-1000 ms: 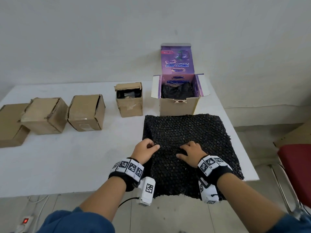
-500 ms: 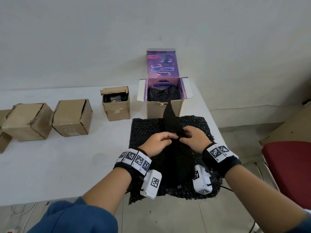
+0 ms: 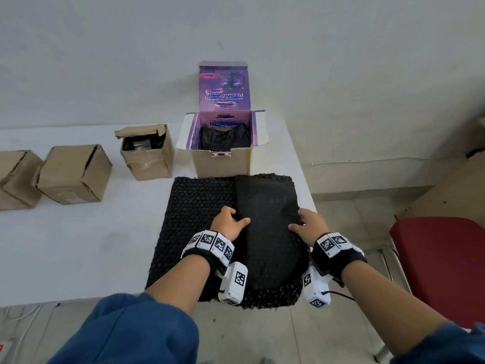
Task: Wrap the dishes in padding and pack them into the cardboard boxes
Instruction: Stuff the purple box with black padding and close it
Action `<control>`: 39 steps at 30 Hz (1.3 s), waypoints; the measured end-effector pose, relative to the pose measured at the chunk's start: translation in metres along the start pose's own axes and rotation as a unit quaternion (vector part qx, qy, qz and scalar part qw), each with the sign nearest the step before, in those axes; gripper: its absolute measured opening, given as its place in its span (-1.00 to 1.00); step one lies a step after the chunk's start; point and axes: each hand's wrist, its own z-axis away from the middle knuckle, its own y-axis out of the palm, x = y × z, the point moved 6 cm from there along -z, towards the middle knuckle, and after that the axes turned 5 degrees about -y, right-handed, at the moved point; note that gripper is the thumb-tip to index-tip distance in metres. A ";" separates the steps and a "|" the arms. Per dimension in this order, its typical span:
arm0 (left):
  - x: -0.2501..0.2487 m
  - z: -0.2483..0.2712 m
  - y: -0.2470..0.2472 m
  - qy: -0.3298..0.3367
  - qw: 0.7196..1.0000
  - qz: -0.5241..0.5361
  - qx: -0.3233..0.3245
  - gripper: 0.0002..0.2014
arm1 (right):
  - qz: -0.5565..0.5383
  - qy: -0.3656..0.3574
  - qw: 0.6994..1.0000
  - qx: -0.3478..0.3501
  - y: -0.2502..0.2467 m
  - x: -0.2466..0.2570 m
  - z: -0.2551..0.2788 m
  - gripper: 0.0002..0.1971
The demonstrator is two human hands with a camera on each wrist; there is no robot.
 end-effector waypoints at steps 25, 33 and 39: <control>-0.093 0.047 -0.092 0.211 0.937 0.247 -0.131 -0.47 | -0.308 -0.201 0.925 -0.098 -0.088 0.077 0.006 -0.35; -0.137 0.042 -0.149 0.332 0.925 -0.018 -0.184 -0.30 | -0.118 -0.311 0.939 -0.088 -0.113 0.151 -0.023 -0.09; -0.162 0.010 -0.206 0.349 0.909 -0.126 -0.191 -0.47 | -0.013 -0.325 0.932 -0.161 -0.133 0.191 -0.060 -0.61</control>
